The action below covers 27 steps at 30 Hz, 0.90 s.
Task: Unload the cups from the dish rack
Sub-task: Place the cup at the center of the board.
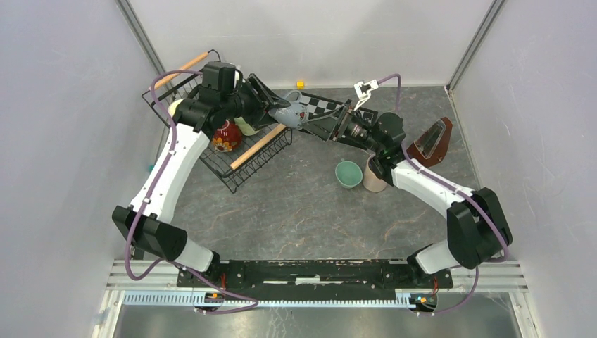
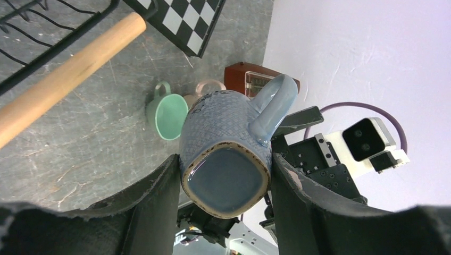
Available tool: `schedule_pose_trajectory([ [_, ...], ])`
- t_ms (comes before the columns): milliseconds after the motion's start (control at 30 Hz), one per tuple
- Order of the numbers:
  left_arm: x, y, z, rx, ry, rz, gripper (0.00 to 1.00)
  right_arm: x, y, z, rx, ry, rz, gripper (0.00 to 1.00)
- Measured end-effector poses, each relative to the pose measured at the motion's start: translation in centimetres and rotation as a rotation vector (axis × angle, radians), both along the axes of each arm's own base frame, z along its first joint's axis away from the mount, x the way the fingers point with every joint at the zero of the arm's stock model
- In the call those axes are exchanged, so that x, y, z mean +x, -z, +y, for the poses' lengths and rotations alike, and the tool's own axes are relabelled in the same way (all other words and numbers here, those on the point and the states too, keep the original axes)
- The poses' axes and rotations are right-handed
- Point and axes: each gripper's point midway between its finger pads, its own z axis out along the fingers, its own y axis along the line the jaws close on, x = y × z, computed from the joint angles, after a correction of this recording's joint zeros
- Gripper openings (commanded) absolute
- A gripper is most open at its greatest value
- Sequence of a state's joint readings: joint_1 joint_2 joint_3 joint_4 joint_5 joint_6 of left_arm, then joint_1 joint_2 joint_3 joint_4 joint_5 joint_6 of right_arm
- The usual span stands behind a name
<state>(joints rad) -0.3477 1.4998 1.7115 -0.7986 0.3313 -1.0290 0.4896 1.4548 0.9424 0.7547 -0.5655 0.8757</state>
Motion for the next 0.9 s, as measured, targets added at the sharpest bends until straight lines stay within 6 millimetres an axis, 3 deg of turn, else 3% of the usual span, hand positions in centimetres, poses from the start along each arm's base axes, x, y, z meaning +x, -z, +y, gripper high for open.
schedule_pose_trajectory([
  [500,-0.8,-0.4,-2.6,-0.124,0.073,-0.004,0.02,-1.3,-1.8,0.3,0.154,-0.108,-0.005,0.66],
  [767,-1.7,-1.0,-4.1,-0.195,0.121,-0.007,0.02,-2.0,-2.0,0.1,0.186,-0.135,0.011,0.40],
  [900,-2.2,-1.3,-4.4,-0.216,0.137,-0.011,0.02,-2.0,-2.0,0.0,0.191,-0.139,0.014,0.16],
])
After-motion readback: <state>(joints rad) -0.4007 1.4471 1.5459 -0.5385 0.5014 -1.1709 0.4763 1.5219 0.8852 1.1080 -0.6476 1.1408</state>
